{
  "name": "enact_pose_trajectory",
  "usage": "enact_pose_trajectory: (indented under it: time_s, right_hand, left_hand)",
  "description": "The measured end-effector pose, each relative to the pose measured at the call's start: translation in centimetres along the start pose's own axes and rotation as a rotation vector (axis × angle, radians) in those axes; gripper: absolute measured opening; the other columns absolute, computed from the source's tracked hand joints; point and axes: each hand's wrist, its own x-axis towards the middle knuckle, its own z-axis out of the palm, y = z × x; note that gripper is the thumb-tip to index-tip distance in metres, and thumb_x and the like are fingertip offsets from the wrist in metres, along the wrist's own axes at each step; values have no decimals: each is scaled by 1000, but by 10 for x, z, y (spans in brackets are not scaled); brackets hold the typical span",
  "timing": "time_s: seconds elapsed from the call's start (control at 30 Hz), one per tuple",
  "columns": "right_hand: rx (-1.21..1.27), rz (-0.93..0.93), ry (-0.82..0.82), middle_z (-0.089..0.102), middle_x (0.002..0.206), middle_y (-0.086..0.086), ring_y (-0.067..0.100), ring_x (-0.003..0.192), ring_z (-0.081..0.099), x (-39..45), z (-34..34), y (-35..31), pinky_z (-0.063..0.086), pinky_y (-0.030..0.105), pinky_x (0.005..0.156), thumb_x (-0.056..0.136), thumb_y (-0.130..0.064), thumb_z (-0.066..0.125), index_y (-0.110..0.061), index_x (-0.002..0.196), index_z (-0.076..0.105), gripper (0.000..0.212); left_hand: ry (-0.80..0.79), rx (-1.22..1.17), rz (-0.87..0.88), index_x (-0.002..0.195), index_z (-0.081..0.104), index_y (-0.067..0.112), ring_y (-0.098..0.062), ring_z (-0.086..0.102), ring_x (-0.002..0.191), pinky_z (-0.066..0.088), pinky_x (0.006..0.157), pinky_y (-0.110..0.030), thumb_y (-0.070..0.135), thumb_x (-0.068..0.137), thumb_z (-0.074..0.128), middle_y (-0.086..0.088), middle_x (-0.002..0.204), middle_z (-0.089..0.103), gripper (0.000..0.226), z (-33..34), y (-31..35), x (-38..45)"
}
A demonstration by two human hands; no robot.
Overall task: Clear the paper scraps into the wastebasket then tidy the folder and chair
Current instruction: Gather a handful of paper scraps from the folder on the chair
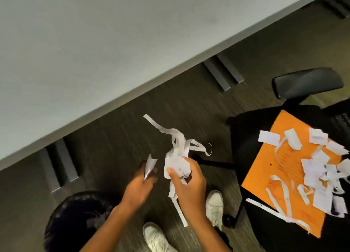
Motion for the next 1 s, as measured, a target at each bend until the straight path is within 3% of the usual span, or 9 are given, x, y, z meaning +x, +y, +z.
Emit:
enact_pose_trajectory:
  time_s: [0.13,0.2,0.3,0.43,0.53,0.67,0.77,0.9,1.0]
  right_hand:
    - [-32,52,-91,67,99,-14,2,94,63,-26,56,20,55,26,79,72,-27,81,-29,101,63,34]
    - [-60,92,-149,67,93,-12,4,87,64,-42,83,28,55,30,76,70,-31,81,-29,96,64,32]
    - [-94,157,-240,67,90,-11,6,82,64,-70,120,41,56,34,75,69,-41,79,-30,95,63,33]
    - [-136,206,-326,66,96,-12,10,91,63,-106,163,50,54,37,82,66,-50,75,-29,101,64,43]
    - [-150,225,-385,67,98,-11,8,93,63,-130,190,51,54,31,83,67,-44,78,-27,101,65,40]
    - [-157,255,-474,66,92,-18,-3,87,63,-156,221,53,47,8,74,71,-30,81,-32,98,63,32]
    - [-155,299,-516,69,88,-13,-8,81,65,-171,244,61,47,6,70,71,-20,81,-29,92,65,28]
    - [-141,420,-567,67,80,-13,-16,65,61,-186,270,77,46,3,63,73,-9,79,-21,86,67,22]
    - [-135,528,-579,67,79,-8,-10,62,60,-197,286,88,44,2,55,75,-11,78,-15,92,70,19]
  left_hand:
    - [63,-36,-128,111,61,22,-22,67,92,52,87,-43,40,88,60,-5,99,70,28,-34,-56,-24]
    - [109,-66,-203,112,60,22,-22,66,92,48,84,-35,35,92,59,-6,99,70,24,-51,-80,-39]
    - [196,-105,-266,125,59,15,-27,64,104,43,87,-32,27,93,60,-11,108,70,35,-73,-113,-61]
    - [262,-57,-259,133,51,12,-29,59,110,43,97,-37,20,93,60,-10,115,65,42,-98,-148,-86]
    - [301,-74,-294,113,53,20,-21,56,89,40,83,-31,19,93,60,-3,95,61,22,-110,-174,-97]
    - [320,-157,-443,90,62,15,-22,64,78,49,75,-36,19,91,62,1,75,67,4,-122,-223,-102]
    - [333,-336,-577,71,64,16,-35,70,80,57,80,-52,5,87,60,-16,76,72,20,-127,-254,-102]
    - [362,-509,-647,76,59,18,-37,68,82,58,78,-51,2,88,57,-20,81,69,20,-134,-272,-106]
    - [366,-559,-634,86,61,22,-33,71,80,59,76,-51,11,88,62,-15,83,72,11,-137,-289,-110]
